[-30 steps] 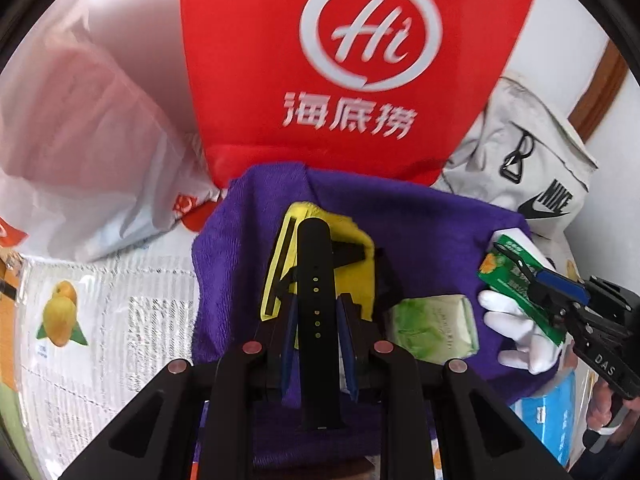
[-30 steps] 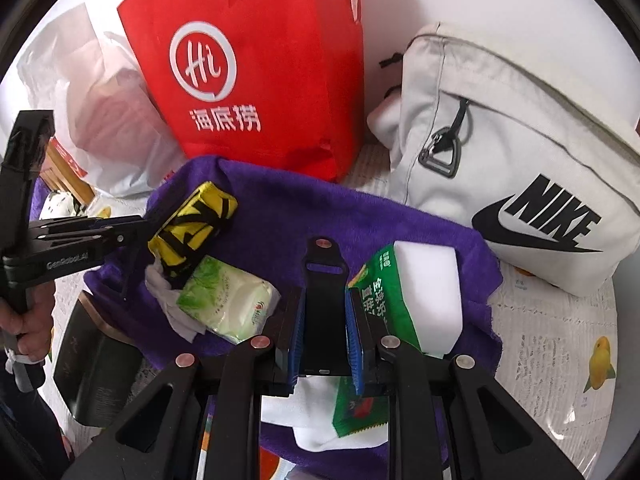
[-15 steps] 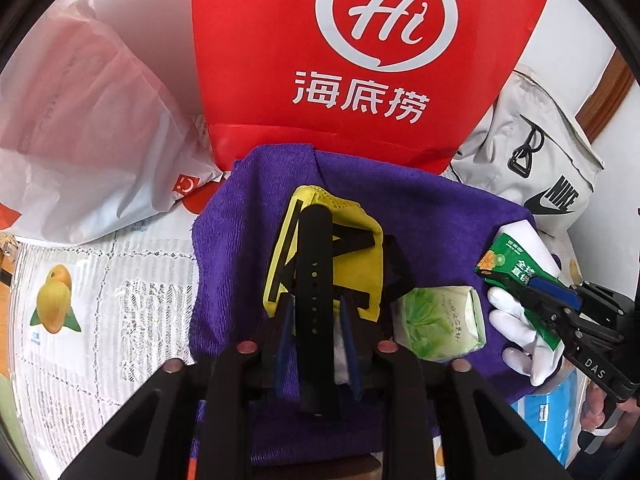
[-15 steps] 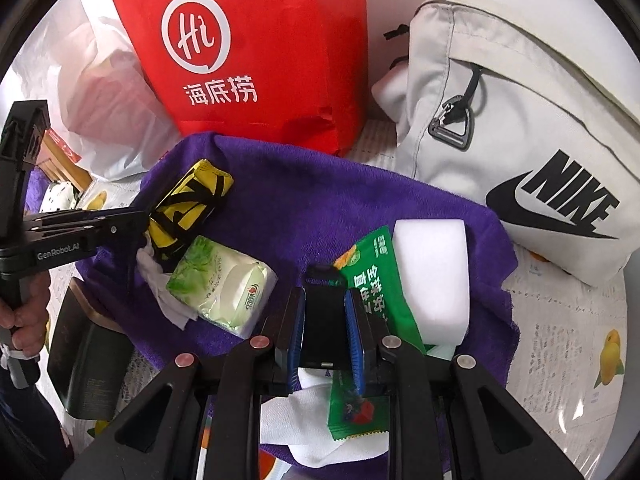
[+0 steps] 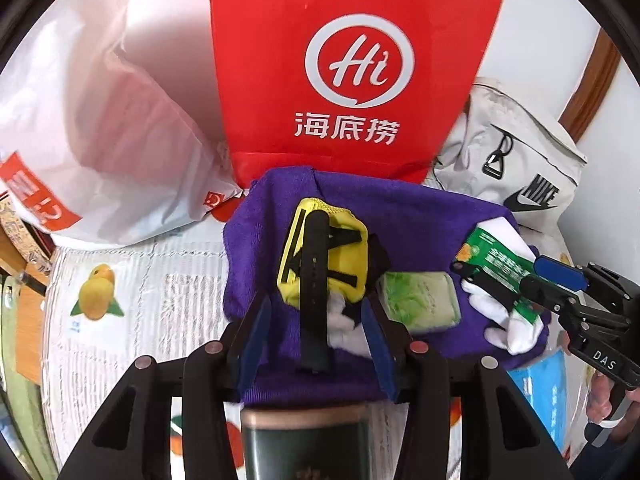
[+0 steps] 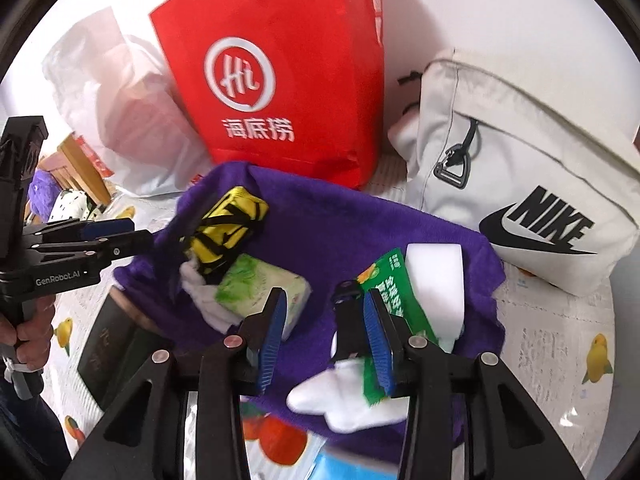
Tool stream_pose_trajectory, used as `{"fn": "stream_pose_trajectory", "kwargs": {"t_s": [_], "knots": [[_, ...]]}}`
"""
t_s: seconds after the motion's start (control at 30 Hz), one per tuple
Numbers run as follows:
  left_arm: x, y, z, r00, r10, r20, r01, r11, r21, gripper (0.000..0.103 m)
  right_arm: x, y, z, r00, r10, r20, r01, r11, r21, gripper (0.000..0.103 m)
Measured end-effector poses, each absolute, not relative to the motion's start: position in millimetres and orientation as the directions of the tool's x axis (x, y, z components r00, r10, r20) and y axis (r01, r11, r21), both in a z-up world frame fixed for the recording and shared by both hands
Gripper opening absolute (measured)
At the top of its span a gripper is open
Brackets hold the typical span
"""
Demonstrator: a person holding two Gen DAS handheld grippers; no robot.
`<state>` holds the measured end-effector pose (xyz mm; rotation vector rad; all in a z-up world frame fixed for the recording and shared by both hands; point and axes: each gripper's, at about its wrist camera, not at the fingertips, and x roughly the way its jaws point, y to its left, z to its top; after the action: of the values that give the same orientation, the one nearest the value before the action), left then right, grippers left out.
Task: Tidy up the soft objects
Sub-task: 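Lower the strap pieces onto the purple towel and open both tools, then grasp the orange-print snack packet with the right tool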
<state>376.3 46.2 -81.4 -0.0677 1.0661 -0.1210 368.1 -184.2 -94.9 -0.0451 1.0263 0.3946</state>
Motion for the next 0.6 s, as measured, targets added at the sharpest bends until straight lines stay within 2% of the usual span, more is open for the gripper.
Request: {"fn": "stream_pose_trajectory", "kwargs": {"t_s": [0.23,0.4,0.6], "knots": [[327.3,41.8,-72.0,0.483,-0.133,-0.865,0.08,0.991,-0.107,0.048,301.1,-178.4,-79.0,0.466,0.332,-0.82,-0.371,0.915,0.159,0.043],[286.8,43.8,-74.5,0.482,-0.139,-0.865,0.074,0.99,-0.118,0.048,249.1,-163.6,-94.2,0.429,0.333,-0.839,-0.437,0.89,0.13,0.05],[240.1,50.4,-78.8,0.479,-0.153,-0.864,0.065,0.988,-0.139,0.049,208.4,-146.2,-117.0,0.36,0.341,-0.868,-0.499,0.857,0.13,0.05]]}}
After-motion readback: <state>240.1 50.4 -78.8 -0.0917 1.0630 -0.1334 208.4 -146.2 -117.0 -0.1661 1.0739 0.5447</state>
